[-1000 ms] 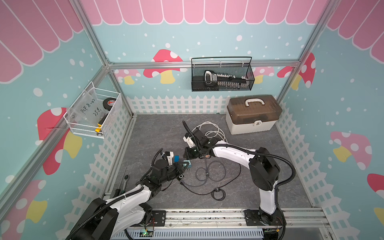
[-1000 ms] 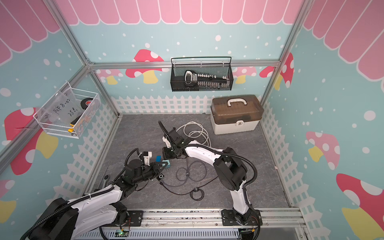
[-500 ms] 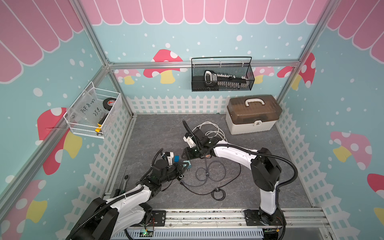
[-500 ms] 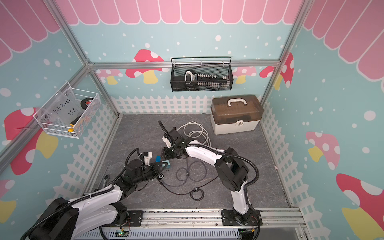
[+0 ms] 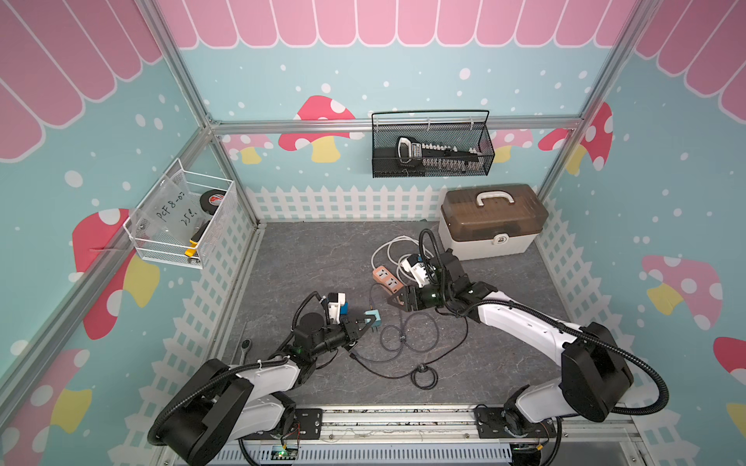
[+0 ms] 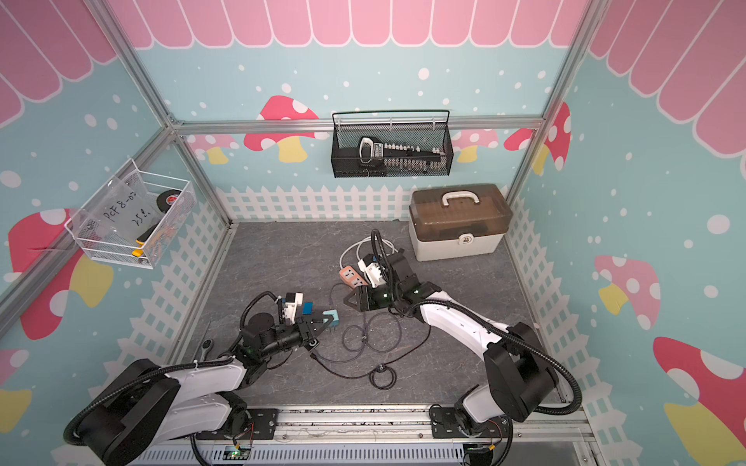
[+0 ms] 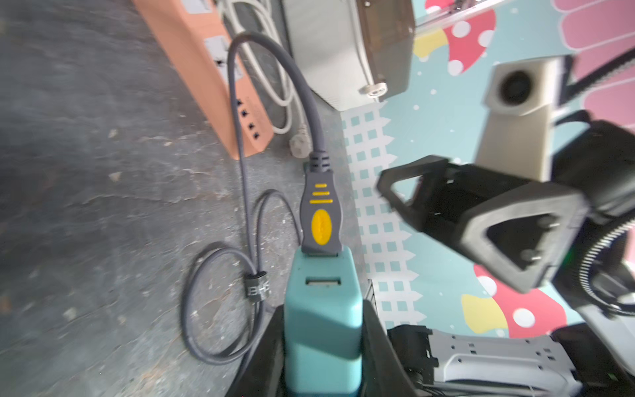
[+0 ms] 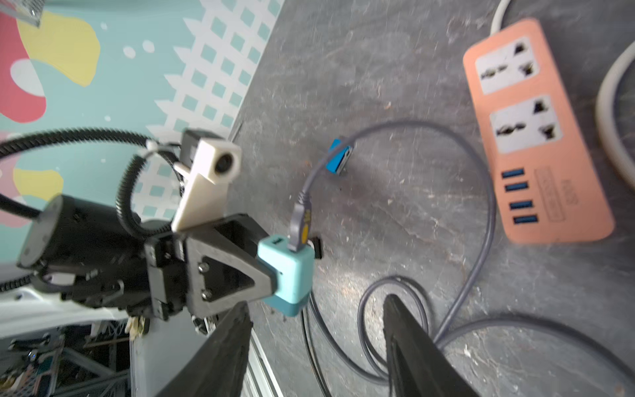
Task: Charge mp3
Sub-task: Pick up the plug from the center of the board.
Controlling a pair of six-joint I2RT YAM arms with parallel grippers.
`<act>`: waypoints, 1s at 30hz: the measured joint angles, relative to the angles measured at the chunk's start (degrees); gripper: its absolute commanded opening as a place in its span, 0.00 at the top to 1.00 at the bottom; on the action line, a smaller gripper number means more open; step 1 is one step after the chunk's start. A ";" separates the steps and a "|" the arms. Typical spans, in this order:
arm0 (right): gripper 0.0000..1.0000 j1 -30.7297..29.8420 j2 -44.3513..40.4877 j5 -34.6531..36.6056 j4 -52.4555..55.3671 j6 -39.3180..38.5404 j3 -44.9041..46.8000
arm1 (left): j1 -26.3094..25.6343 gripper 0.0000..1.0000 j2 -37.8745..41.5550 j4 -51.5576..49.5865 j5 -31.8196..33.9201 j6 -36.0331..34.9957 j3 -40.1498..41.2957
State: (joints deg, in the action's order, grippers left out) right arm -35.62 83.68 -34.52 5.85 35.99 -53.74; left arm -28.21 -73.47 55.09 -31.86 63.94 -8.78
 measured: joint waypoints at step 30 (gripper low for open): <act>0.59 0.81 -5.70 -16.96 -25.24 3.96 12.20 | -6.08 1.00 -9.75 22.97 -7.87 3.93 -2.86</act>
State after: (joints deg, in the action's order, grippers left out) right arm -34.81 77.97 -51.48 -19.40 39.94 -41.54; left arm -34.28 -83.22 78.06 -39.72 67.88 -11.64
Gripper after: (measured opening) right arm 0.439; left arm 0.261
